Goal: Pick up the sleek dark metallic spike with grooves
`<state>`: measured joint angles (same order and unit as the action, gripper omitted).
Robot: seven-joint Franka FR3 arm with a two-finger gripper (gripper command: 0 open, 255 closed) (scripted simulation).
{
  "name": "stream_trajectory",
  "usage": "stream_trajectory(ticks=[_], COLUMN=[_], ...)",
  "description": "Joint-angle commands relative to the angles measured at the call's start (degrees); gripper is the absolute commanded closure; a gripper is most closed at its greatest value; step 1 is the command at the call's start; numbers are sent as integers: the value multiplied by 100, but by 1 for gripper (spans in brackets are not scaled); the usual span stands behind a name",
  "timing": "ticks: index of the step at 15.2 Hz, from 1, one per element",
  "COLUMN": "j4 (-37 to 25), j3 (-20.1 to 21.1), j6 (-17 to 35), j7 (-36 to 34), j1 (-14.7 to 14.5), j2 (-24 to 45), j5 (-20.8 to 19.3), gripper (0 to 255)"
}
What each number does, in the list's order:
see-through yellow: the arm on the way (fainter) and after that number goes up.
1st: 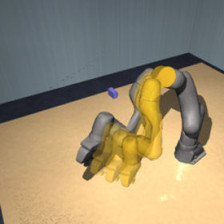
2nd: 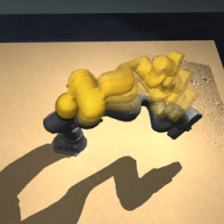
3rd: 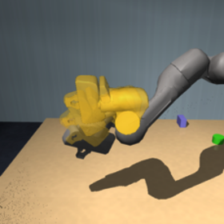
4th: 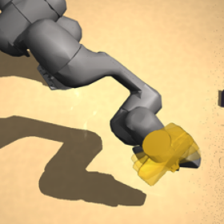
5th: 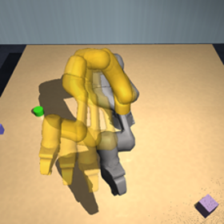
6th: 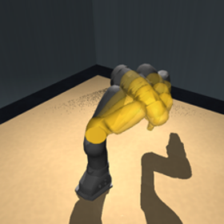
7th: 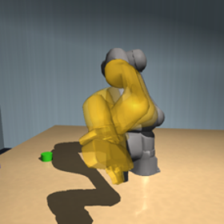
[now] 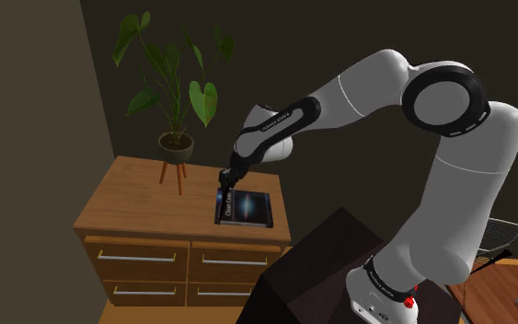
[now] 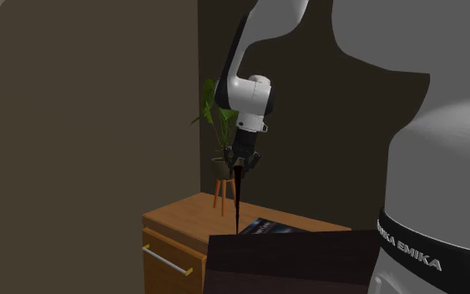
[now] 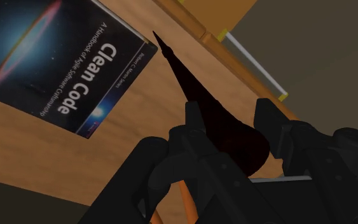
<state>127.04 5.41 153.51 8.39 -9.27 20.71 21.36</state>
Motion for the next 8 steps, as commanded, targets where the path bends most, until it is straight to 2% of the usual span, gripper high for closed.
stream_trajectory(ticks=[1,8], j4=[15,10], j3=[-22,-98], j6=[-108,-554], j7=[-42,-239], j1=[-8,-44], j2=[-123,-572], j5=[-36,-193], gripper=[255,255])
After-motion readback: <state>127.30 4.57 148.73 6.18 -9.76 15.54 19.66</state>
